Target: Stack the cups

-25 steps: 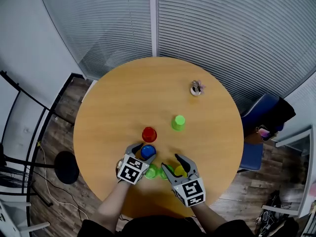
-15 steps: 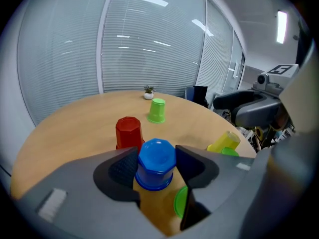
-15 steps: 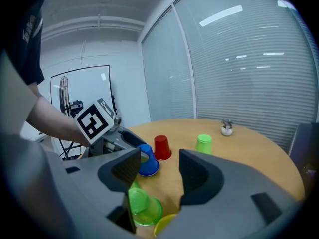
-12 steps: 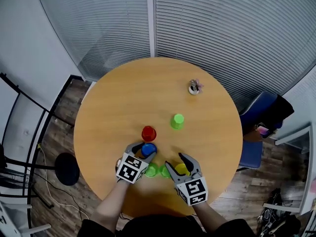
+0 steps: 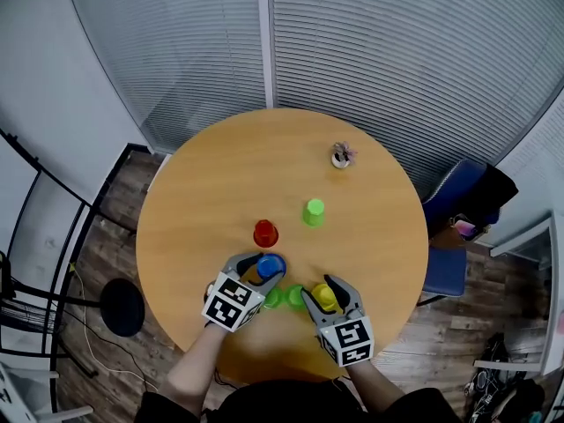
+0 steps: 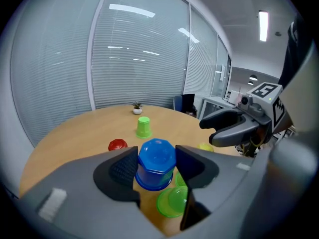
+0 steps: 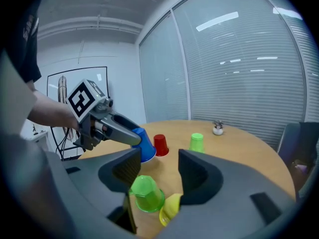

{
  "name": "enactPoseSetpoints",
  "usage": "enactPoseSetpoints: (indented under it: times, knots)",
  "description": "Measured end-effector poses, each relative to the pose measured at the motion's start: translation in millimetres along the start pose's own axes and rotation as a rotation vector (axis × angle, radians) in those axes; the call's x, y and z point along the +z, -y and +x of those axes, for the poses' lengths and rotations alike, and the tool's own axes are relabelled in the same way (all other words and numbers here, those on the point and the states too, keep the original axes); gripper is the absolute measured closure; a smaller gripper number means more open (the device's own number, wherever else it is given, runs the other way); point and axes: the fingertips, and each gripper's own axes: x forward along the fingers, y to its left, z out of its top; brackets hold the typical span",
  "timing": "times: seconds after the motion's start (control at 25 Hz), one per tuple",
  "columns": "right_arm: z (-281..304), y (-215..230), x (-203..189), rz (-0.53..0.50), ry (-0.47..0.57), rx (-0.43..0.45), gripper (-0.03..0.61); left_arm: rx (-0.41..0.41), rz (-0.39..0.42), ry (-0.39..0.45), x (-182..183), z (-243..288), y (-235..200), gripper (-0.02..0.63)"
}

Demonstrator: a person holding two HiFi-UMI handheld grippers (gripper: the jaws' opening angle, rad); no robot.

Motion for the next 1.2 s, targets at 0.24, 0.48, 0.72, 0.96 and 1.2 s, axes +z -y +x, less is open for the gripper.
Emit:
enactPoseSetpoints:
  times: [0.24, 0.48, 0.72, 0.96, 1.2]
  knots:
    - [-14.0, -1.2, -5.0, 0.007, 0.003, -0.021, 0.342, -0.048, 0.035, 0.015, 11.2, -9.9, 26.7, 0.371]
    - [-26.4, -2.3, -3.9, 0.007, 0.023, -0.047, 0.342, -0.093, 0.057, -0.013, 1.6, -13.4, 50.6, 0.371]
    - [-33.3, -9.6, -10.1, 0.004, 0.016, -0.048, 0.342, -0.115, 0.078, -0.039, -9.7, -13.0, 66.6, 0.371]
    - [-36.8, -10.7, -12.7, 0.009, 0.015, -0.044, 0.342, -0.108, 0.077, -0.042, -11.4, -9.2, 68.9, 0.371]
    - [-37.9, -4.6, -15.3, 0.011, 0.014, -0.048, 0.344, -0.111, 0.067, -0.038, -11.0, -3.9, 71.9, 0.37]
